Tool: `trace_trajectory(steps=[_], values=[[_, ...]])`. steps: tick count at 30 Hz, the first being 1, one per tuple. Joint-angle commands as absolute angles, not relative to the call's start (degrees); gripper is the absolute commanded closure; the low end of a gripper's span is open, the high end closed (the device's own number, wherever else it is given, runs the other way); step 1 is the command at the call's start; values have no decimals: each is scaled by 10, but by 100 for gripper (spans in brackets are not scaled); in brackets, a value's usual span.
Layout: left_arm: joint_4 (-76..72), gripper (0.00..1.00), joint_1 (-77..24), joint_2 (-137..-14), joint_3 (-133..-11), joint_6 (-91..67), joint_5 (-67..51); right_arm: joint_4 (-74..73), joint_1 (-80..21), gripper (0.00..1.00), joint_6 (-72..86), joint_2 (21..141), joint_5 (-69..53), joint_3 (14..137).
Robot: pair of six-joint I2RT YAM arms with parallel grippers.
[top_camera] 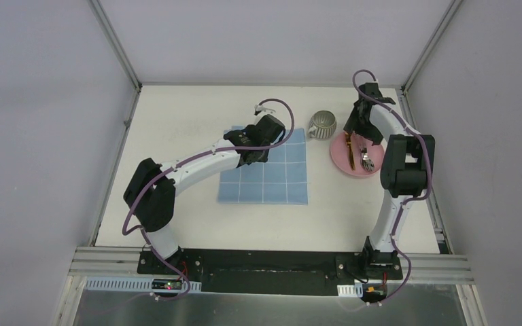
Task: Set the dinner table for one person
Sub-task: Pick up the utensils from the center of the board.
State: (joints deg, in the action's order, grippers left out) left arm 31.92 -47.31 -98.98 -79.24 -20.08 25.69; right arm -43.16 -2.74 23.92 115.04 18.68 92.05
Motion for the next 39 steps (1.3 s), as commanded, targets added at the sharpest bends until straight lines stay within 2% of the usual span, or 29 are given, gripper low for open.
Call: trace_trajectory(steps=[1, 7, 17, 25, 28, 30, 33, 39], values=[[313, 65, -478, -959, -787, -196, 279, -424, -15, 11, 234, 1165, 166, 924], [316, 66, -479, -956, -787, -197, 282, -407, -8, 10, 235, 1179, 144, 904], [321, 68, -478, -958, -789, -202, 285, -343, -12, 9, 270, 1125, 18, 813], [322, 69, -479, -961, -790, -207, 282, -332, -19, 9, 277, 1103, 11, 805], [322, 69, -478, -960, -789, -207, 282, -327, -19, 18, 278, 1111, 12, 809], [322, 69, -479, -960, -789, -207, 282, -324, -19, 29, 276, 1118, 10, 811], [322, 69, -479, -961, -791, -207, 282, -324, -19, 54, 274, 1133, 8, 820], [322, 70, -478, -970, -796, -207, 279, -332, -20, 95, 272, 1148, 14, 831]])
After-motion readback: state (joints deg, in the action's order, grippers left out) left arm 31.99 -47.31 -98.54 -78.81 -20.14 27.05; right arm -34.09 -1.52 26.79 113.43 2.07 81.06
